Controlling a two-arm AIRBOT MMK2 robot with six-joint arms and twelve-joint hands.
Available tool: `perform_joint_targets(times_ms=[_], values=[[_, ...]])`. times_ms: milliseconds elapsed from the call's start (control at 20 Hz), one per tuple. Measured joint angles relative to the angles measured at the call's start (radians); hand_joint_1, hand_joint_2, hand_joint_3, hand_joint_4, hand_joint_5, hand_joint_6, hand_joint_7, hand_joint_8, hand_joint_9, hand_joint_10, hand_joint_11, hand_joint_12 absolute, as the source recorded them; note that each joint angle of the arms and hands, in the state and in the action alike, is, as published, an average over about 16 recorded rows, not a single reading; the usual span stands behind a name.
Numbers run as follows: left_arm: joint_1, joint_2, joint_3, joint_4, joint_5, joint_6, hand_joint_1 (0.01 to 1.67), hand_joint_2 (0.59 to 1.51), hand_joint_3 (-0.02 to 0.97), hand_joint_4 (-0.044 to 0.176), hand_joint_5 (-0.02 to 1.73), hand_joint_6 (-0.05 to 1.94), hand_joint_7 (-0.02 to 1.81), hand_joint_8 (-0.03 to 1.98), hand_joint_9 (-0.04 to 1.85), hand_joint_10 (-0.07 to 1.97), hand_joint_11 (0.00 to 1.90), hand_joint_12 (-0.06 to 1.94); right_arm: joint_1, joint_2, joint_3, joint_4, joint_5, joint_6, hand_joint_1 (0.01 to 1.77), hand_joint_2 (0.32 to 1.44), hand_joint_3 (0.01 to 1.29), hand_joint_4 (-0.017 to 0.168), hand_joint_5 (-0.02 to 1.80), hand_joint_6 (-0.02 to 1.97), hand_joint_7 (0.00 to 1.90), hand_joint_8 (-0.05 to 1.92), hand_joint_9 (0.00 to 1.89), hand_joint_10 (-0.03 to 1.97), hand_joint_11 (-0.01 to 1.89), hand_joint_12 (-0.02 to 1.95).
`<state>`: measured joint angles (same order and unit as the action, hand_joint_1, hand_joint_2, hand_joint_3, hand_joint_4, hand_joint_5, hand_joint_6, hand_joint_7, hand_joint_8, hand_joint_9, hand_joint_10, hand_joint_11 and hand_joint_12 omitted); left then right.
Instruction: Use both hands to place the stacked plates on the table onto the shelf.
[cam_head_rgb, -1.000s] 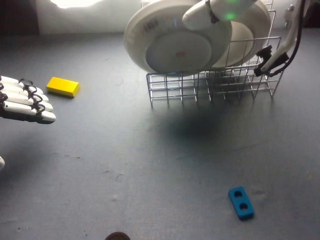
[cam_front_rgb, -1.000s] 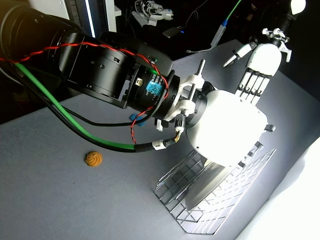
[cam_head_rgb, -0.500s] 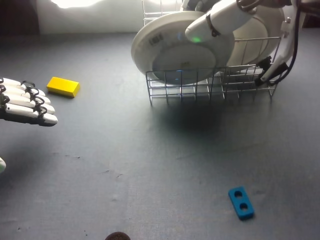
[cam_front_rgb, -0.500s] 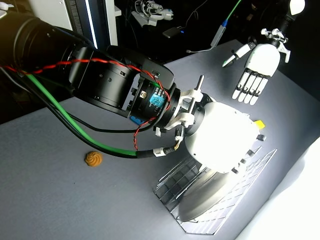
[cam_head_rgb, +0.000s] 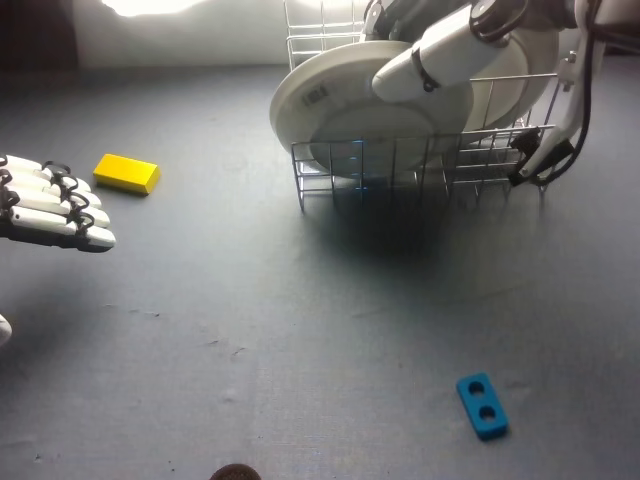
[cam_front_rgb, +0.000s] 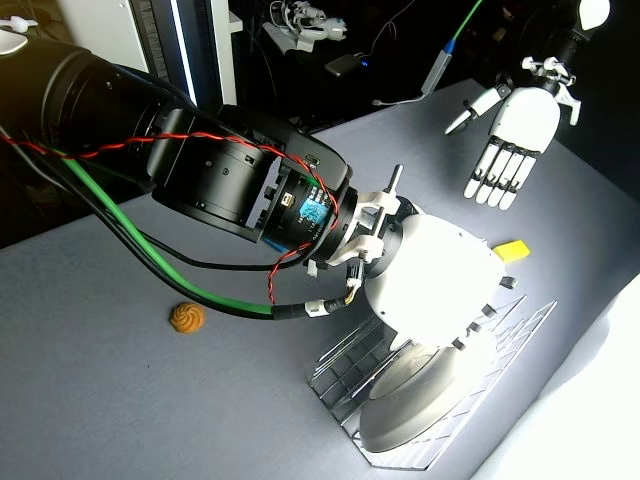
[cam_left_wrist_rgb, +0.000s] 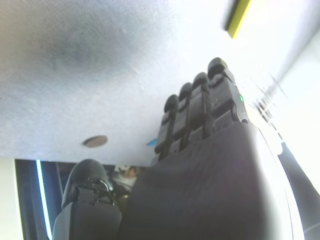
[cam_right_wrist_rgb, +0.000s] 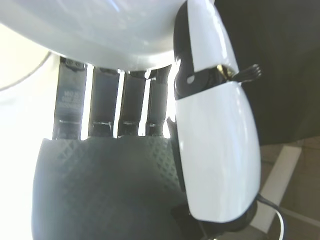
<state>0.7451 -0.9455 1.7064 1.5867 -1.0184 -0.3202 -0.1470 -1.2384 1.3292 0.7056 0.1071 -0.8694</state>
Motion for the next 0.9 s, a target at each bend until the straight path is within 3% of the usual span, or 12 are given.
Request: perform_joint_targets(times_ms=[250, 450, 650, 900], values=[[-0.002, 0.000, -0.001, 0.002, 0.000, 0.000, 0.01, 1.126, 0.021, 0.002, 0.02, 0.01, 0.02, 0.01, 0.02, -0.06, 0.02, 0.02, -0.004, -0.001, 0.000, -0.003, 0.003, 0.000, 1.24, 1.03, 0.01, -0.010, 0.92, 0.87, 1.06, 0.76, 1.09, 0.40, 0.77, 1.12], [-0.003, 0.000, -0.001, 0.003, 0.000, 0.000, 0.01, 1.124, 0.021, 0.002, 0.02, 0.01, 0.02, 0.01, 0.02, -0.06, 0.02, 0.01, -0.005, -0.002, 0.000, -0.008, 0.010, 0.000, 1.16, 1.04, 0.01, -0.007, 0.89, 0.71, 1.03, 0.59, 1.04, 0.36, 0.69, 1.16], [-0.003, 0.000, -0.002, 0.003, 0.000, 0.000, 0.01, 1.126, 0.020, 0.003, 0.02, 0.01, 0.02, 0.01, 0.02, -0.06, 0.02, 0.01, -0.004, -0.002, 0.000, -0.012, 0.016, 0.000, 1.07, 1.05, 0.02, -0.006, 0.88, 0.54, 1.01, 0.39, 1.02, 0.19, 0.59, 1.21], [-0.004, 0.000, -0.002, 0.005, 0.000, 0.000, 0.01, 1.128, 0.021, 0.003, 0.02, 0.01, 0.02, 0.01, 0.02, -0.06, 0.02, 0.01, 0.001, -0.002, 0.001, -0.018, 0.026, 0.000, 0.97, 1.06, 0.02, -0.004, 0.85, 0.30, 0.97, 0.15, 0.93, 0.15, 0.45, 1.29]])
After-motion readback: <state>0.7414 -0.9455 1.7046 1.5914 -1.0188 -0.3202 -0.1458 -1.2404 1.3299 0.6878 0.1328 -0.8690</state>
